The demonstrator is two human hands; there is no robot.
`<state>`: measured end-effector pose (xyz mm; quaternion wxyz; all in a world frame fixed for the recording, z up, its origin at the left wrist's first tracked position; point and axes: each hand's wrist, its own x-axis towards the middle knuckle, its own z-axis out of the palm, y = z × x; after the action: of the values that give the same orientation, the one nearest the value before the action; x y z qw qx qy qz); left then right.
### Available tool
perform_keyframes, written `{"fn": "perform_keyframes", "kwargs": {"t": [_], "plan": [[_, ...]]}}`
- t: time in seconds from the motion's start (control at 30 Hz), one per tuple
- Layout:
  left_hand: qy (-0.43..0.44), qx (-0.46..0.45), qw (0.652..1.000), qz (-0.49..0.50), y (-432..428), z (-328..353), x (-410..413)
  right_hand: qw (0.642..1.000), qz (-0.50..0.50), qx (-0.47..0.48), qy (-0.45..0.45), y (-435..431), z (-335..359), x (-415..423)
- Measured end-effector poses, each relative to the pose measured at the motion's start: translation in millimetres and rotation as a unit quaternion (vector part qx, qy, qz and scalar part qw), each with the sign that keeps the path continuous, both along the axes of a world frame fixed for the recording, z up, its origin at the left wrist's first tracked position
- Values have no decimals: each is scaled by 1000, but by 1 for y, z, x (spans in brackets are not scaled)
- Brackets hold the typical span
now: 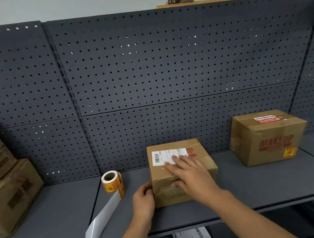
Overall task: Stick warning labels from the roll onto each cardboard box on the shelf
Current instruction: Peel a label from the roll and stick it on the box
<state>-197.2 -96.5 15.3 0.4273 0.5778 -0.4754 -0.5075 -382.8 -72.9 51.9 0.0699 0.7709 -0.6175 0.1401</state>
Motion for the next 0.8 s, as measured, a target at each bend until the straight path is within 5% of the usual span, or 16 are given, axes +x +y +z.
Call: {"fn": "perform_keyframes", "kwargs": {"t": [0.27, 0.47, 0.6, 0.7, 0.8], "plan": [[-17, -49, 998, -42, 0, 6, 3, 1000, -13, 15, 20, -3, 1, 3], [-137, -141, 979, -47, -5, 4, 34, 998, -3, 69, 8, 1, 19, 6], [-335, -255, 907, 26, -15, 2, 69, 998, 29, 54, -4, 6, 28, 22], [-470, -248, 846, 53, -24, -4, 91, 997, 71, 27, -28, 4, 33, 42], [-507, -213, 834, 53, -30, -8, 109, 993, 97, 21, -59, 0, 38, 64]]}}
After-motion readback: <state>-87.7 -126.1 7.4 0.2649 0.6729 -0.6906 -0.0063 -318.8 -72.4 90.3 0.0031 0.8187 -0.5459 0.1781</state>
